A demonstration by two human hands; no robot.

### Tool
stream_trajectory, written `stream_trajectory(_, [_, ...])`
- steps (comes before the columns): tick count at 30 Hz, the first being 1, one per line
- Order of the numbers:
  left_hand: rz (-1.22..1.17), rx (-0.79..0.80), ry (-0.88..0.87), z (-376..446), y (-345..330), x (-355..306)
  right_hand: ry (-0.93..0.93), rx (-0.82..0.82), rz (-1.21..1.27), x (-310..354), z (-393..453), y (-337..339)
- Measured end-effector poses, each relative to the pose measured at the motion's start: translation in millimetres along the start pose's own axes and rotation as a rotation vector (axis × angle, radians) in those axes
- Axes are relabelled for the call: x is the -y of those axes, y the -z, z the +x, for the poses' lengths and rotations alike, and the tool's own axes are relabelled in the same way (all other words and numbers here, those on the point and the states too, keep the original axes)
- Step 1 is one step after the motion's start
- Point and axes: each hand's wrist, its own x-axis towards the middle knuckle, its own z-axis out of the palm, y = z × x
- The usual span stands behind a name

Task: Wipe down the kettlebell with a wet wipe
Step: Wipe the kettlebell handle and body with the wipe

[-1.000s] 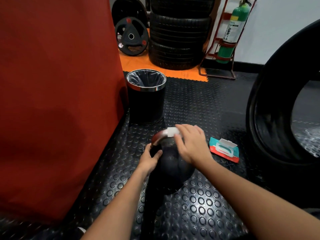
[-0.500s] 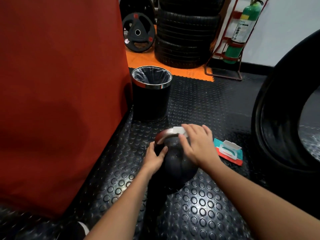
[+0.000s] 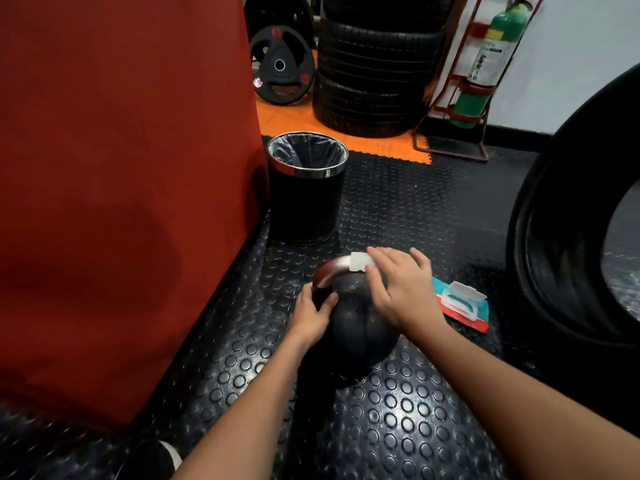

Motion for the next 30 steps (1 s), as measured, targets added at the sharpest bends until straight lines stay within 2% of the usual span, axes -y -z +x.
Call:
stream_trajectory(3, [0.003, -0.008, 0.019, 0, -1, 0, -0.013, 0.056, -0.027, 22, 8, -1])
stream_trajectory(6, [-0.007, 0.004, 0.028, 2, -2, 2, 0.151, 0.226, -0.052, 42, 7, -6])
stream_trajectory(8, [-0.007, 0.024, 0.021, 1, -1, 1, 0.245, 0.268, -0.071, 36, 3, -8])
stream_trajectory(11, [-0.024, 0.021, 0.006, 0, -1, 1, 0.271, 0.151, -0.064, 8, -2, -6])
stream_trajectory(15, [-0.021, -0.006, 0.019, -1, -1, 1, 0.115, 0.026, -0.065, 3, 4, 0])
stream_trajectory(18, [0.012, 0.004, 0.023, 1, -2, 3, 0.086, 0.155, -0.075, 36, 15, -1])
stream_trajectory(22, [0.021, 0.099, -0.012, 5, -1, 13, 0.321, 0.308, -0.181, 65, 9, -11])
stream_trajectory(25, [0.048, 0.122, 0.005, 22, -10, 30, 0.403, 0.303, -0.248, 58, 1, -15])
stream_trajectory(30, [0.006, 0.036, 0.086, 2, 0, -1, 0.287, 0.218, -0.153, 38, 9, -8])
